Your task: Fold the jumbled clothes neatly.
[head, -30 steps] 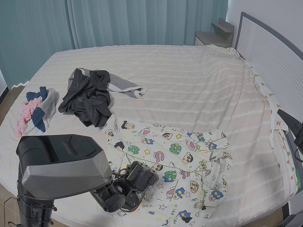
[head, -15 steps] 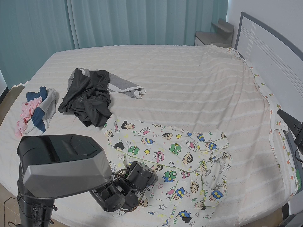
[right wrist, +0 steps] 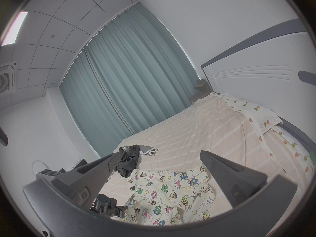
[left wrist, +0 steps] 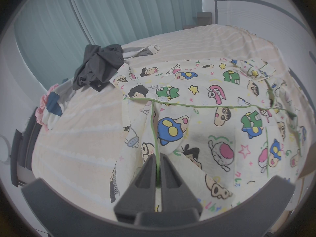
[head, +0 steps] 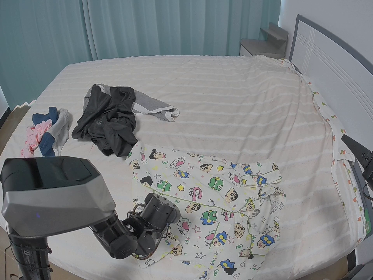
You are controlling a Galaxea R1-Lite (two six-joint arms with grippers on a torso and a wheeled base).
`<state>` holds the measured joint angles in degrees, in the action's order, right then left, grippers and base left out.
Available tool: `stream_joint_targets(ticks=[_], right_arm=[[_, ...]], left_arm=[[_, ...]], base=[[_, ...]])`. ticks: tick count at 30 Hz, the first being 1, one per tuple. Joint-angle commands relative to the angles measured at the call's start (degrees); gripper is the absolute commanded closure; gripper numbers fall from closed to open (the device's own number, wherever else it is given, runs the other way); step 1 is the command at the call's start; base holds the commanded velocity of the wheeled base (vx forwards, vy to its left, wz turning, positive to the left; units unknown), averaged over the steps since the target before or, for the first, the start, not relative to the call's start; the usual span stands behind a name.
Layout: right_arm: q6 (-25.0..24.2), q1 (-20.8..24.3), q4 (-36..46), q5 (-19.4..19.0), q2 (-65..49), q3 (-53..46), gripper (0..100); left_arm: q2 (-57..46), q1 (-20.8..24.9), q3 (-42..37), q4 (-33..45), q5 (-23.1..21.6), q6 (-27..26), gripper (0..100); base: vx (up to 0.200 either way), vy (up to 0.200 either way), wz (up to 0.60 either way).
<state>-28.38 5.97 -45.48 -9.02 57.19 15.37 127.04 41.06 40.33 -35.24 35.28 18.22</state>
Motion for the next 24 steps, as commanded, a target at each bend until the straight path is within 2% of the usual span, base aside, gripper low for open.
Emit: stream_joint_targets(ticks=[1,8,15,16,19,23,24], right_arm=[[-0.01,0.0,0.04,0.06,-0.32,0.1,0],[-0.01,0.0,0.04,-0.3,-0.76,0.1,0],[-0.01,0.0,0.04,-0.38,-0.76,0.1,0],[-0.01,0.0,0.04,-0.38,-0.76,0.1,0],[-0.01,0.0,0.04,-0.38,-0.76,0.1,0],[-0.01,0.0,0.04,-0.38,-0.85,0.1,0],[-0.01,0.0,0.04,-0.38,-0.76,0.1,0]], left_arm=[[-5.84,-2.65,-3.59,0.0,-4.61,0.06,100],[-10.85,-9.33,-6.66,0.09,-13.83,-0.21,100],[-12.43,-17.94,-7.28,0.0,-22.8,-0.3,100],[-12.43,-17.94,-7.28,0.0,-22.8,-0.3,100],[-13.66,-21.02,-8.33,0.09,-27.37,-0.12,100],[-14.89,-23.92,-10.09,0.09,-30.62,-0.12,100],[-15.33,-26.03,-10.62,0.09,-32.03,-0.21,100]], base=[[0.0,0.0,0.0],[0.0,0.0,0.0],[0.0,0.0,0.0],[0.0,0.0,0.0],[0.0,0.0,0.0],[0.0,0.0,0.0],[0.0,0.0,0.0]])
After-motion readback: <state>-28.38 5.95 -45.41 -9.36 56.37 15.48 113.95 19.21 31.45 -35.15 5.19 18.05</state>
